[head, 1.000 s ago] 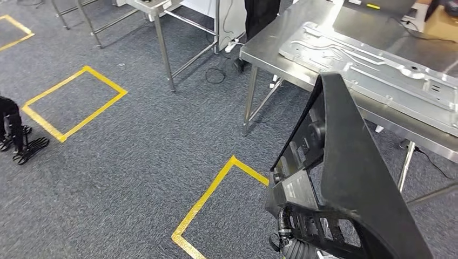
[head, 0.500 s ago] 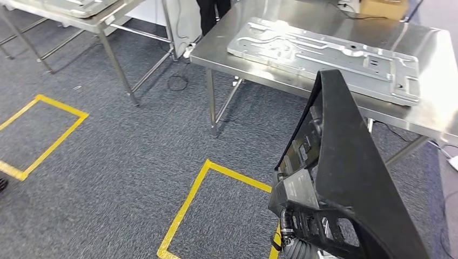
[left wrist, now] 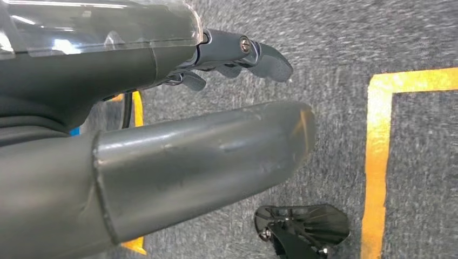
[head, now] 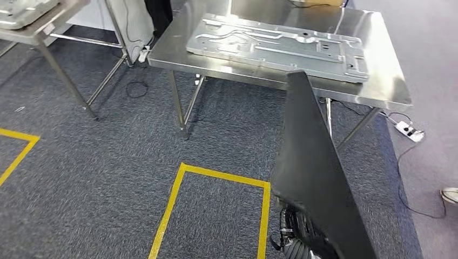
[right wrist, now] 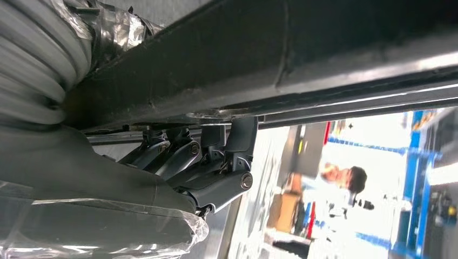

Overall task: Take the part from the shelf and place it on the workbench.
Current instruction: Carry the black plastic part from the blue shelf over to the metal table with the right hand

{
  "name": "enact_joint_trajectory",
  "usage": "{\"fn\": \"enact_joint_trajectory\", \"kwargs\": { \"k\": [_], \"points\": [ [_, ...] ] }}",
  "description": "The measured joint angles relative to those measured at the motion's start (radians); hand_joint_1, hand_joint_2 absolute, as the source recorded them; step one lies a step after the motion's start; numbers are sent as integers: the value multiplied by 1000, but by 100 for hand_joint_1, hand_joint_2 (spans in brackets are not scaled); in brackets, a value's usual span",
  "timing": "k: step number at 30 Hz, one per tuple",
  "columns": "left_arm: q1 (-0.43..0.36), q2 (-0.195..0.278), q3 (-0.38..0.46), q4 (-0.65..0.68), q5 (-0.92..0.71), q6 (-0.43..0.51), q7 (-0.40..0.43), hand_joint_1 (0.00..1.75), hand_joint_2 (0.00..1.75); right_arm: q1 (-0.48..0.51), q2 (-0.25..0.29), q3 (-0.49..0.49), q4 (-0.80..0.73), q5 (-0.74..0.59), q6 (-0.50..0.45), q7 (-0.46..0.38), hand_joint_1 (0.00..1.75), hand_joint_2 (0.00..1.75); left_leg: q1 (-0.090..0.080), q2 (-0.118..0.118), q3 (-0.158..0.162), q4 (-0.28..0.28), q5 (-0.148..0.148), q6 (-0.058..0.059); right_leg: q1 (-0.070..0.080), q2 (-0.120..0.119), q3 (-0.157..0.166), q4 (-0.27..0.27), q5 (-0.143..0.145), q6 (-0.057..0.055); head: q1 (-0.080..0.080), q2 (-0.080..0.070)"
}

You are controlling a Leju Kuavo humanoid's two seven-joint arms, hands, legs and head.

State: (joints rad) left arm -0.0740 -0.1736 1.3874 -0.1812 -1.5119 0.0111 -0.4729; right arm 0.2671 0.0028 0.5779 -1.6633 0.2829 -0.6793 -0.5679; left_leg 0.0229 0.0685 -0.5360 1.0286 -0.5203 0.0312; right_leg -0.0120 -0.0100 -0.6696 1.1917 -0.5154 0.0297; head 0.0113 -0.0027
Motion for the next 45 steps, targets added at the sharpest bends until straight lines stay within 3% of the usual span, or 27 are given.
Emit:
{"fn": "enact_joint_trajectory", "kwargs": {
  "k": [2,3,5,7,9,11,12,13,15,17,18,21,23,26,27,28,29,31,32,33,35,38,40,42,43,44,45],
  "points": [
    [-3,0,0,0,0,1,5,0,0,0,0,0,0,8,-9,6,175,175,-3,10,6,-1,-6,-8,8,-12,62,-117,40,-14,0,0],
    [-5,0,-1,0,-1,1,7,0,0,0,0,0,0,13,-12,10,175,175,-4,14,8,-2,-8,-12,12,-14,75,-144,43,-20,0,0],
    [-7,-1,-2,0,-2,1,7,0,0,1,0,0,0,21,-18,17,175,175,-5,20,15,-8,-9,-22,16,-12,78,-155,40,-29,0,0],
    [-5,0,-6,0,-1,0,6,0,0,1,1,0,-2,25,-21,20,175,175,-4,4,17,3,-21,-31,10,-7,91,-173,44,-37,-1,0],
    [-1,6,-9,-1,8,-10,12,0,0,-1,2,0,-2,24,-19,20,175,175,-1,-35,-19,84,-68,-35,4,-3,104,-188,48,-48,-2,0],
    [3,22,-9,-1,24,-28,27,0,0,-6,2,1,3,19,-17,17,175,175,-2,-57,-87,212,-119,-38,6,2,107,-189,44,-56,-2,0],
    [5,33,-8,-2,33,-35,37,0,0,-7,2,2,7,17,-18,16,175,175,-2,-60,-113,253,-124,-39,8,7,109,-188,42,-58,-2,0],
    [6,42,-7,-2,40,-38,45,0,0,-8,2,2,11,16,-19,14,175,175,-2,-60,-122,258,-108,-39,9,13,111,-187,38,-58,-2,0],
    [8,59,-3,-4,50,-38,58,0,0,-10,2,2,17,15,-20,13,175,175,-2,-61,-91,162,-29,-35,10,23,119,-179,28,-54,-2,0],
    [6,69,3,-7,56,-37,63,0,0,-14,2,2,21,15,-20,13,175,175,-5,-67,-45,48,21,-28,13,29,122,-166,15,-46,-2,0],
    [4,73,6,-7,59,-36,65,0,0,-16,2,3,23,15,-20,13,175,175,-6,-69,-33,20,27,-25,13,30,121,-161,11,-41,-2,0],
    [3,76,11,-7,67,-34,76,0,0,-21,3,4,28,29,-20,33,175,175,-7,-70,-27,6,22,-14,13,32,119,-157,6,-30,-1,0],
    [2,78,13,-7,78,-31,88,0,0,-27,5,0,34,87,-21,78,175,175,-3,-68,-21,0,22,-4,11,26,104,-120,-15,-19,-1,0],
    [-1,81,18,-7,90,-23,109,0,0,-31,26,-38,45,268,-21,151,175,175,-1,-64,-14,-2,16,5,3,18,4,60,-89,-4,-1,0],
    [-1,83,20,-7,92,-20,115,0,0,-30,38,-59,48,332,-21,170,175,175,-1,-63,-11,-2,12,5,1,16,-30,109,-96,-1,-1,0],
    [-1,84,22,-7,94,-18,120,0,0,-30,48,-79,50,383,-21,185,175,175,-1,-62,-6,-2,8,4,-2,15,-48,126,-84,0,-1,0],
    [-1,85,24,-7,94,-17,124,0,0,-30,57,-97,52,422,-22,200,175,175,0,-62,2,-2,3,3,-3,14,-44,102,-51,-1,-1,0],
    [-1,86,28,-7,92,-17,128,0,0,-36,71,-128,54,483,-22,233,175,175,0,-62,19,-3,-9,-2,-3,10,4,-22,33,-7,-1,0],
    [-3,87,29,-7,90,-17,130,0,0,-43,75,-145,55,513,-22,253,175,175,-1,-62,24,-3,-14,-7,0,8,29,-81,57,-13,-1,0],
    [-5,88,30,-7,88,-18,132,0,0,-53,77,-162,58,543,-22,277,175,175,-2,-61,26,-4,-18,-11,4,7,45,-118,66,-17,-1,0],
    [-10,89,31,-7,85,-20,135,0,0,-77,77,-197,69,593,-22,335,175,175,-4,-58,28,-11,-21,-22,11,8,53,-141,56,-25,-2,0],
    [-16,90,31,-7,82,-23,139,0,0,-114,76,-242,91,646,-22,406,175,175,-3,-56,34,-1,-36,-35,5,13,70,-164,55,-40,-2,0],
    [-18,91,31,-7,81,-23,141,0,0,-134,76,-256,103,655,-22,422,175,175,-1,-60,-10,91,-79,-37,4,12,87,-177,52,-52,-3,0],
    [-18,94,31,-7,80,-23,143,0,0,-146,76,-264,115,658,-22,428,175,175,-1,-61,-93,227,-125,-39,8,12,96,-177,43,-60,-4,0],
    [-16,96,31,-7,79,-23,144,0,0,-147,76,-267,121,661,-22,432,175,175,-1,-62,-126,270,-128,-40,9,13,101,-176,38,-62,-4,0],
    [-15,97,31,-7,78,-24,145,0,0,-148,76,-270,126,666,-22,439,175,175,-1,-62,-141,274,-108,-41,11,14,107,-174,32,-62,-4,0],
    [-14,97,31,-7,77,-25,146,0,0,-151,76,-272,131,673,-22,449,175,175,-1,-62,-137,238,-67,-40,11,16,114,-171,24,-61,-4,0]
  ]
}}
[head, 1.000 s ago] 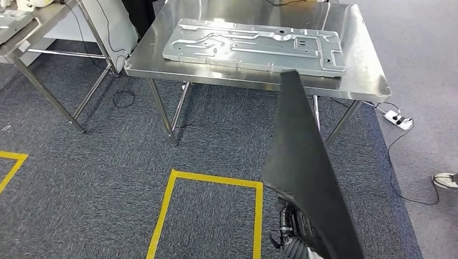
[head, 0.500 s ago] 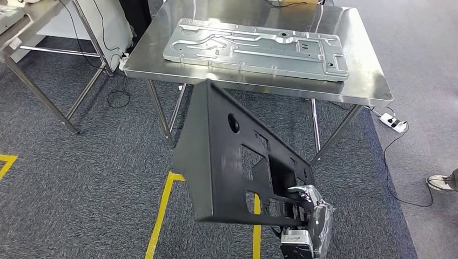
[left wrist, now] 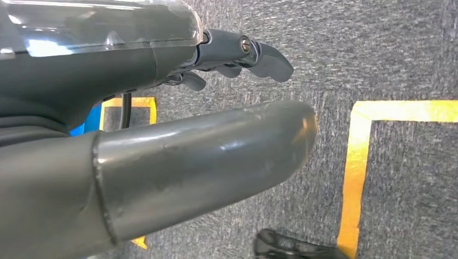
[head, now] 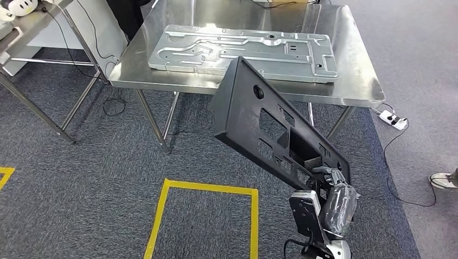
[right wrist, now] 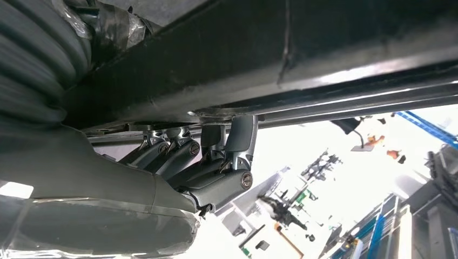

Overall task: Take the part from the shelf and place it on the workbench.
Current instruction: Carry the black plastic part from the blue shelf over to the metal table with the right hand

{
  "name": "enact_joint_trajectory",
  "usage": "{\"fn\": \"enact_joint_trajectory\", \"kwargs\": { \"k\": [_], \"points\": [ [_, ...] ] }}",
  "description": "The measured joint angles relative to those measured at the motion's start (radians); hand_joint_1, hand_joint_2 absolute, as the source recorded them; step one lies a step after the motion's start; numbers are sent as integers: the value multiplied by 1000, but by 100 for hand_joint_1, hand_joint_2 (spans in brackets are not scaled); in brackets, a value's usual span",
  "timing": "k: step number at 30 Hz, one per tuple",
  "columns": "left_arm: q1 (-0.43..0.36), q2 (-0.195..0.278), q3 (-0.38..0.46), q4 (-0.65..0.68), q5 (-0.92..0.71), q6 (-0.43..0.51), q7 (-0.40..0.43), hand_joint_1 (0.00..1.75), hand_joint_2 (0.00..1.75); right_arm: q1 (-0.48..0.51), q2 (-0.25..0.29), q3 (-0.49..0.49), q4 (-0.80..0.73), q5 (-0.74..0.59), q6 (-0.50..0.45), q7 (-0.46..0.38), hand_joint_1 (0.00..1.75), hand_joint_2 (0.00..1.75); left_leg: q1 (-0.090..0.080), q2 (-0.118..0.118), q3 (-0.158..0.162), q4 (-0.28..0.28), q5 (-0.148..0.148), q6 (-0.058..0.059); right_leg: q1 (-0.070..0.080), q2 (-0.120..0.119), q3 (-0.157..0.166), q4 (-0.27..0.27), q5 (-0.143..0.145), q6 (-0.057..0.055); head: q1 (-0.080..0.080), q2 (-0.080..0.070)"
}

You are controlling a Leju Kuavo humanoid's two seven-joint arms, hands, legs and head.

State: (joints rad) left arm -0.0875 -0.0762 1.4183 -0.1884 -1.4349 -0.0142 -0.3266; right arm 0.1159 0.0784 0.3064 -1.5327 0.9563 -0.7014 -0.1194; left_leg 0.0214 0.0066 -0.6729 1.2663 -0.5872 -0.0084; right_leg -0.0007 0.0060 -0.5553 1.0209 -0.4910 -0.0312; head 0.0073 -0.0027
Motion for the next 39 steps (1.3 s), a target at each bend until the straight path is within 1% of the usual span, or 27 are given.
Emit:
{"fn": "enact_joint_trajectory", "kwargs": {
  "k": [1,2,3,4,6,9,11,13,14,15,16,17,18,19,20,22,24,25,27,29,30,31,33,34,35,36,39],
  "points": [
    [1,1,0,0,-1,-1,3,0,0,-6,0,-1,6,7,1,14,175,175,0,0,19,-65,51,3,0,2,8,4,-8,2,0,0],
    [0,2,0,0,-3,-3,6,0,0,-17,-2,-2,15,14,4,31,175,175,-2,0,42,-130,89,6,2,3,13,8,-17,6,0,0],
    [-1,3,0,0,-5,-4,11,0,0,-31,-5,-2,26,20,10,49,175,175,-4,-1,61,-180,110,10,4,5,16,13,-24,11,0,0],
    [-2,4,0,0,-7,-5,15,0,0,-48,-10,-3,39,27,17,67,175,175,-6,-2,72,-208,116,14,5,7,16,15,-29,16,0,0],
    [-4,5,-3,0,-17,-8,22,0,0,-84,-22,-5,71,43,33,94,175,175,-9,-3,77,-220,108,23,5,10,15,15,-32,25,0,0],
    [-6,6,-19,0,-34,-14,22,0,0,-148,-37,-8,129,54,63,123,175,175,-2,-2,89,-235,109,38,3,6,8,34,-45,40,0,0],
    [-8,6,-31,0,-43,-22,9,0,0,-201,-42,-9,178,63,89,143,175,175,1,0,102,-243,106,47,-3,0,-42,127,-82,51,1,0],
    [-10,6,-43,0,-50,-28,-1,0,0,-253,-45,-9,239,72,107,160,175,175,1,1,111,-243,98,49,-11,-1,-123,251,-119,60,1,0],
    [-11,6,-49,0,-53,-29,-4,0,0,-278,-46,-9,275,73,112,166,175,175,2,0,117,-243,92,48,-15,-1,-154,287,-115,63,1,0],
    [-11,6,-54,0,-56,-31,-5,0,0,-303,-46,-9,309,69,115,168,175,175,3,-1,124,-243,86,45,-18,-2,-169,289,-93,65,1,0],
    [-12,6,-60,0,-59,-33,-5,0,0,-328,-47,-9,340,60,118,166,175,175,5,-2,135,-243,79,42,-21,-3,-165,254,-52,66,1,0],
    [-13,5,-65,0,-61,-35,-5,0,0,-353,-47,-9,370,47,121,162,175,175,6,-3,146,-243,71,38,-22,-4,-147,191,0,67,1,0],
    [-14,4,-70,0,-62,-38,-5,0,0,-376,-46,-9,397,34,123,157,175,175,7,-4,155,-244,63,33,-22,-5,-125,133,37,66,1,0],
    [-17,4,-74,0,-63,-39,-5,0,0,-398,-46,-9,421,25,126,153,175,175,7,-6,161,-244,57,27,-19,-6,-104,81,61,64,1,0],
    [-21,4,-76,0,-63,-40,-4,0,0,-415,-45,-9,444,19,127,150,175,175,6,-7,164,-245,53,21,-15,-7,-92,51,64,59,1,0],
    [-26,3,-80,0,-64,-41,-4,0,0,-437,-42,-9,473,14,127,148,175,175,5,-9,167,-252,49,9,-8,-5,-85,34,46,46,1,0],
    [-28,2,-83,0,-64,-43,-3,0,0,-447,-39,-9,490,13,126,148,175,175,8,-7,171,-252,40,-2,-11,-4,-73,23,37,31,1,0],
    [-29,2,-84,0,-64,-43,-3,0,0,-451,-37,-9,497,13,126,147,175,175,9,-7,164,-231,29,-5,-13,-3,-64,18,33,23,0,0],
    [-29,2,-89,0,-64,-43,-3,0,0,-460,-33,-9,510,13,126,146,175,175,8,-7,104,-116,-14,-6,-11,-4,-46,13,23,9,0,0],
    [-27,2,-93,0,-64,-42,-3,0,0,-464,-29,-9,522,13,126,145,175,175,6,-7,11,23,-48,-5,-3,-3,-31,13,9,0,-1,0],
    [-26,2,-94,0,-64,-42,-3,0,0,-464,-28,-9,528,13,126,145,175,175,4,-7,-20,53,-38,-3,1,-3,-21,13,1,-2,-1,0],
    [-24,2,-95,0,-64,-42,-3,0,0,-464,-28,-9,533,13,126,146,175,175,3,-7,-32,44,-6,2,4,-1,-9,13,-7,-4,-1,0],
    [-23,2,-96,0,-64,-42,-3,0,0,-465,-26,-9,541,13,126,146,175,175,-4,-8,-7,-71,95,17,10,1,17,12,-27,-3,-1,0],
    [-23,3,-96,0,-64,-42,-3,0,0,-467,-24,-9,544,13,126,145,175,175,-9,-8,14,-131,131,25,12,1,27,12,-36,-1,0,0],
    [-24,4,-96,0,-64,-42,-3,0,0,-469,-23,-9,546,13,126,145,175,175,-14,-8,33,-179,147,31,13,3,32,12,-42,2,0,0],
    [-25,4,-96,0,-64,-42,-3,0,0,-471,-22,-9,548,13,126,145,175,175,-18,-8,44,-204,148,36,13,3,34,10,-46,7,0,0],
    [-26,5,-97,0,-64,-41,-3,0,0,-474,-22,-9,551,13,125,146,175,175,-16,-11,65,-234,135,45,12,4,38,18,-41,23,0,0]
  ]
}}
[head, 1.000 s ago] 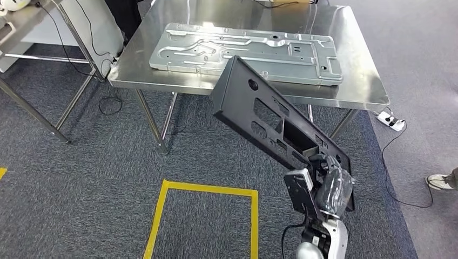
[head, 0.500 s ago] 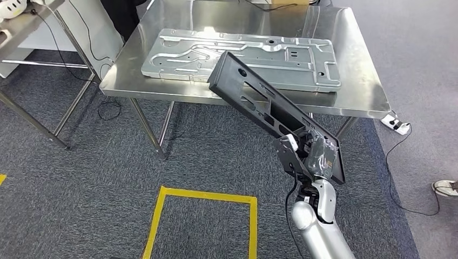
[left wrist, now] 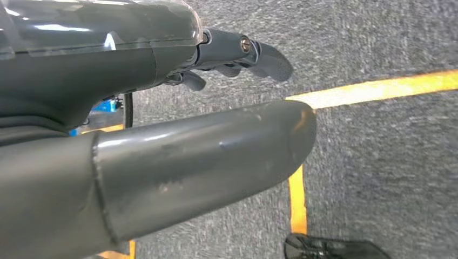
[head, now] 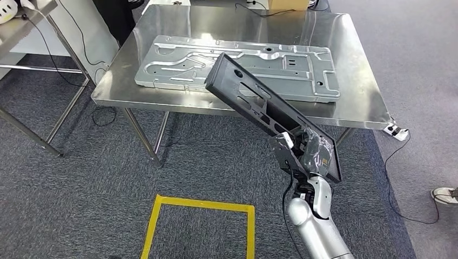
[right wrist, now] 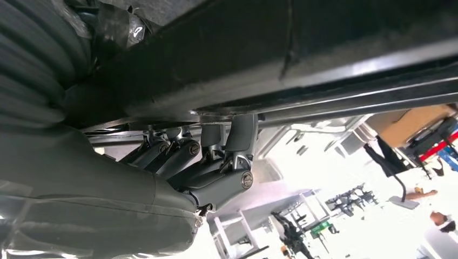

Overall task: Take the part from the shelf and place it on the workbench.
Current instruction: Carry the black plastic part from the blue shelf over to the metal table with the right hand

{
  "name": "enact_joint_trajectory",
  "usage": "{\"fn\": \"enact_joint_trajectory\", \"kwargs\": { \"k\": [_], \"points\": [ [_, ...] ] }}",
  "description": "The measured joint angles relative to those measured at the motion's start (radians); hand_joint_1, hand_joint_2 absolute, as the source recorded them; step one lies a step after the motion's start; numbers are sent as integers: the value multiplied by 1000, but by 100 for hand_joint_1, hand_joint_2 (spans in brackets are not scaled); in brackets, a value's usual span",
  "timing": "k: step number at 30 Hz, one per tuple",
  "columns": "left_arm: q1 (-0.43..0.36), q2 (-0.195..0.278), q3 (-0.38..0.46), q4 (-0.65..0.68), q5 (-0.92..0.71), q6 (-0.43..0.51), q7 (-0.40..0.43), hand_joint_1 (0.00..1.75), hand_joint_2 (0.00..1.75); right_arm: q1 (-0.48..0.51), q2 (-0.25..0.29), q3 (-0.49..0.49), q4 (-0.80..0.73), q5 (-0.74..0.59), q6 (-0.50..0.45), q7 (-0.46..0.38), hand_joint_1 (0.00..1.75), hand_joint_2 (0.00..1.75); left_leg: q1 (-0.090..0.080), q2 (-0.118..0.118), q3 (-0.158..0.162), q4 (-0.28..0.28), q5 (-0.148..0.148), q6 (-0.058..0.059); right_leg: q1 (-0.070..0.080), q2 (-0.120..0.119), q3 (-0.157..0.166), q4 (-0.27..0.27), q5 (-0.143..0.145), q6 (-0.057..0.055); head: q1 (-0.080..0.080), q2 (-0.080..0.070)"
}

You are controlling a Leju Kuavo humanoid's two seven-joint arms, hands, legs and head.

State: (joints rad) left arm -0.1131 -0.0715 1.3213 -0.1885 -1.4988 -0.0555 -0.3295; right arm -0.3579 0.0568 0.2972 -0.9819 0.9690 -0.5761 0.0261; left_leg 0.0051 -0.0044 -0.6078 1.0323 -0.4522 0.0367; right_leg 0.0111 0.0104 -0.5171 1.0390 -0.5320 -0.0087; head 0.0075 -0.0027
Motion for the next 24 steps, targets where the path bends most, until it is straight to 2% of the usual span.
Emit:
{"fn": "enact_joint_trajectory", "kwargs": {
  "k": [2,3,5,6,7,8,9,10,11,13,14,15,17,18,21,22,23,24],
  "points": [
    [1,0,0,0,0,0,0,0,0,-5,0,0,1,-4,-1,-4,175,175,6,-1,20,-14,-3,8,-2,-2,-23,53,-20,11,1,0],
    [1,-1,-1,0,0,0,0,0,0,-7,0,0,2,-12,-1,-10,175,175,7,-1,27,-18,-7,11,-7,-3,-53,103,-41,17,1,0],
    [0,-1,-1,0,3,0,1,0,0,-9,1,1,5,-37,0,-28,175,175,8,-1,39,-19,-17,14,-16,-4,-133,219,-81,29,1,0],
    [1,-1,-1,0,4,0,2,0,0,-8,4,2,6,-51,4,-38,175,175,9,-2,46,-19,-23,13,-21,-5,-166,252,-82,34,1,0],
    [3,-1,-1,0,6,0,3,0,0,-9,8,5,6,-62,14,-46,175,175,9,-5,56,-18,-30,10,-24,-5,-182,252,-61,37,1,0],
    [4,-1,-1,0,7,0,5,0,0,-10,15,10,6,-71,27,-51,175,175,10,-8,66,-18,-38,6,-27,-5,-180,214,-20,39,1,0],
    [5,-1,-1,0,8,-1,7,0,0,-13,21,18,6,-77,42,-52,175,175,12,-11,78,-18,-46,1,-30,-1,-163,148,34,40,1,0],
    [5,-1,-1,0,9,-1,8,0,0,-17,27,29,6,-80,57,-50,175,175,13,-15,88,-20,-53,-5,-30,8,-143,88,71,38,1,0],
    [3,-1,-1,0,9,-1,9,0,0,-21,31,42,6,-80,68,-45,175,175,15,-19,93,-22,-57,-11,-27,17,-127,40,83,34,1,0],
    [-3,-1,-1,0,9,-3,9,0,0,-28,36,68,5,-81,82,-29,175,175,18,-27,96,-22,-60,-24,-20,29,-115,7,78,19,2,0],
    [-4,-2,-2,0,9,-4,9,0,0,-31,38,79,4,-81,85,-19,175,175,19,-31,98,-18,-59,-31,-17,26,-111,-1,74,9,2,0],
    [-3,-3,-2,0,9,-5,9,0,0,-34,41,89,3,-82,86,-10,175,175,20,-32,100,-12,-61,-37,-18,22,-102,-5,82,-1,1,0],
    [-1,-4,-3,0,6,-6,7,0,0,-48,46,107,2,-70,80,11,175,175,21,-22,88,27,-78,-42,-20,12,-83,-14,78,-16,1,0],
    [-3,-4,-5,0,3,-7,7,0,0,-63,49,117,2,-55,76,26,175,175,21,-16,62,72,-99,-42,-21,8,-76,-16,77,-21,1,0],
    [-11,-5,-18,0,-6,-11,9,0,0,-114,52,143,5,-5,80,65,175,175,20,-7,-55,243,-162,-44,-16,4,-66,-17,66,-29,0,0],
    [-11,-6,-22,0,-7,-13,10,0,0,-125,52,149,6,1,85,72,175,175,20,-5,-79,264,-161,-46,-15,3,-60,-17,60,-29,0,0],
    [-11,-6,-25,0,-8,-14,11,0,0,-135,54,154,9,4,92,78,175,175,20,-4,-87,250,-140,-46,-14,3,-51,-16,53,-28,0,0],
    [-11,-6,-26,0,-9,-17,12,0,0,-145,56,160,13,9,101,83,175,175,20,-3,-79,201,-96,-44,-14,3,-40,-16,45,-27,0,0]
  ]
}}
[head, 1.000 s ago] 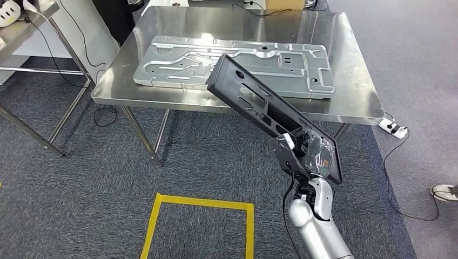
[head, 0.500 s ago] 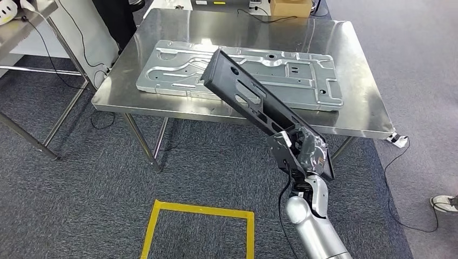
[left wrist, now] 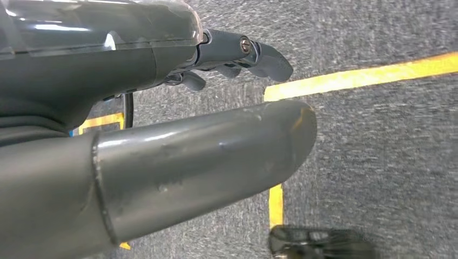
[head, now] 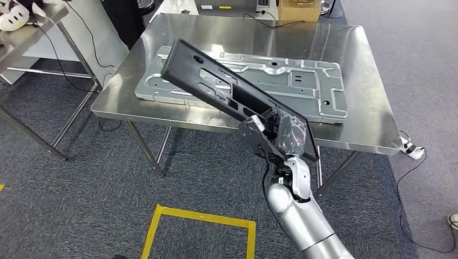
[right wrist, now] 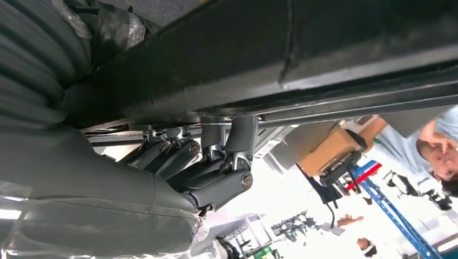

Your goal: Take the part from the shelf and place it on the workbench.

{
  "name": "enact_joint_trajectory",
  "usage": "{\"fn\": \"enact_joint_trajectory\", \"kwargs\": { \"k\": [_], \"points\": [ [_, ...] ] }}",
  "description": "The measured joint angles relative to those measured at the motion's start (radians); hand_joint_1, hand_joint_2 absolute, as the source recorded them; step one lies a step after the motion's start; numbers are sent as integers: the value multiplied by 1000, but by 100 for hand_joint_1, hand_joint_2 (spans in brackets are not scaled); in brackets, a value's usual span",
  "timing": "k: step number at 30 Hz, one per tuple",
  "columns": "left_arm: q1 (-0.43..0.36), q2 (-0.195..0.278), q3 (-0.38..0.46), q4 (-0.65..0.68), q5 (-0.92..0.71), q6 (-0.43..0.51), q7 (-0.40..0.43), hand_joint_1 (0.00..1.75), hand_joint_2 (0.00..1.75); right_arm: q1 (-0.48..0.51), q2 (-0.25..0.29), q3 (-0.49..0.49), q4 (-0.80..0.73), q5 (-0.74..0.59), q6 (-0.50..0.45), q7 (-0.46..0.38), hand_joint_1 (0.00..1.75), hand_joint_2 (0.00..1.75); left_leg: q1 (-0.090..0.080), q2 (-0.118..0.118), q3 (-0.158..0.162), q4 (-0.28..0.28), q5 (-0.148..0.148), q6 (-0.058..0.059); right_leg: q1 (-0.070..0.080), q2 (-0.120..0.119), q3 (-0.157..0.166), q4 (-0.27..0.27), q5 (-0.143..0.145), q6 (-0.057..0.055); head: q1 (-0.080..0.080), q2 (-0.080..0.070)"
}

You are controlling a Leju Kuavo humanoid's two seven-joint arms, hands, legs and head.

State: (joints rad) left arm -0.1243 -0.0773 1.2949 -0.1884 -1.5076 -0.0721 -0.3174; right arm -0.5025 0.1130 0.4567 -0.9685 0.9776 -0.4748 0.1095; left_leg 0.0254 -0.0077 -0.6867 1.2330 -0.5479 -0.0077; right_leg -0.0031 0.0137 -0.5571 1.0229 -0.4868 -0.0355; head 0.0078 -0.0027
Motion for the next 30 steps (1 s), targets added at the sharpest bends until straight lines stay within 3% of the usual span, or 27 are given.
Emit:
{"fn": "enact_joint_trajectory", "kwargs": {
  "k": [1,3,8,9,12,13,14,15,17,18,19,20,22,24,27,28,29,30],
  "points": [
    [-1,0,-2,0,0,-1,1,0,0,-12,4,7,7,5,10,4,175,175,0,1,16,-67,55,2,0,0,9,0,-8,2,0,0],
    [-4,0,-7,0,-1,-4,4,0,0,-42,15,25,26,13,31,9,175,175,-4,3,44,-174,110,6,2,3,19,3,-21,10,0,0],
    [-13,-4,-23,0,1,-6,10,0,0,-111,50,82,75,17,91,14,175,175,-3,-2,72,-208,113,33,3,1,21,36,-36,40,0,0],
    [-15,-5,-25,0,3,-6,11,0,0,-125,55,94,84,18,96,15,175,175,-2,-3,79,-210,111,38,2,-2,3,71,-49,45,0,0],
    [-17,-6,-29,0,11,-6,16,0,0,-149,64,119,103,14,89,16,175,175,-3,-7,92,-211,98,46,-3,-7,-117,246,-111,56,1,0],
    [-15,-7,-30,0,14,-6,17,0,0,-151,65,124,106,12,85,16,175,175,-3,-10,98,-210,91,46,-3,-7,-149,279,-121,57,1,0],
    [-14,-7,-31,0,15,-6,17,0,0,-152,66,128,108,12,83,17,175,175,-3,-12,107,-210,84,46,-3,-8,-162,271,-107,56,1,0],
    [-12,-8,-32,0,17,-6,17,0,0,-155,66,131,108,13,82,19,175,175,-5,-14,119,-210,76,45,-1,-8,-158,228,-71,52,1,0],
    [-10,-12,-34,0,19,-7,18,0,0,-167,65,137,103,15,83,27,175,175,-8,-16,143,-212,57,41,8,-8,-129,99,28,32,0,0],
    [-10,-15,-36,1,21,-7,17,0,0,-174,64,139,99,17,86,33,175,175,-8,-16,152,-214,50,37,14,-7,-116,48,59,20,0,0],
    [-10,-17,-39,1,23,-7,17,0,0,-180,63,140,95,18,92,40,175,175,-7,-17,158,-219,44,32,19,-6,-109,21,76,9,1,0],
    [-9,-20,-41,1,27,-8,17,0,0,-184,61,142,92,19,101,50,175,175,-7,-17,164,-221,44,25,23,-5,-104,10,75,1,1,0],
    [-8,-20,-44,1,35,-8,17,0,0,-188,56,142,87,18,121,71,175,175,-7,-14,176,-218,46,14,20,-5,-78,-13,80,-11,2,0],
    [-9,-22,-45,1,43,-7,15,0,0,-190,52,142,89,15,136,84,175,175,-7,-7,157,-165,40,9,13,-6,-48,-33,79,-18,2,0],
    [-6,-21,-45,1,53,-6,14,0,0,-181,46,142,100,7,156,92,175,175,-3,-1,48,-4,-21,-3,9,-7,-24,-40,62,-21,1,0],
    [-2,-20,-45,1,56,-5,14,0,0,-173,43,142,107,4,162,96,175,175,-2,0,18,25,-41,-7,8,-6,-16,-39,53,-19,1,0],
    [2,-19,-45,1,58,-5,14,0,0,-164,39,142,115,3,165,99,175,175,-1,1,2,22,-44,-9,6,-6,-7,-37,43,-15,1,0],
    [6,-18,-45,1,59,-5,14,0,0,-156,35,142,122,0,168,102,175,175,1,2,0,-11,-23,-10,3,-5,3,-33,32,-11,1,0]
  ]
}}
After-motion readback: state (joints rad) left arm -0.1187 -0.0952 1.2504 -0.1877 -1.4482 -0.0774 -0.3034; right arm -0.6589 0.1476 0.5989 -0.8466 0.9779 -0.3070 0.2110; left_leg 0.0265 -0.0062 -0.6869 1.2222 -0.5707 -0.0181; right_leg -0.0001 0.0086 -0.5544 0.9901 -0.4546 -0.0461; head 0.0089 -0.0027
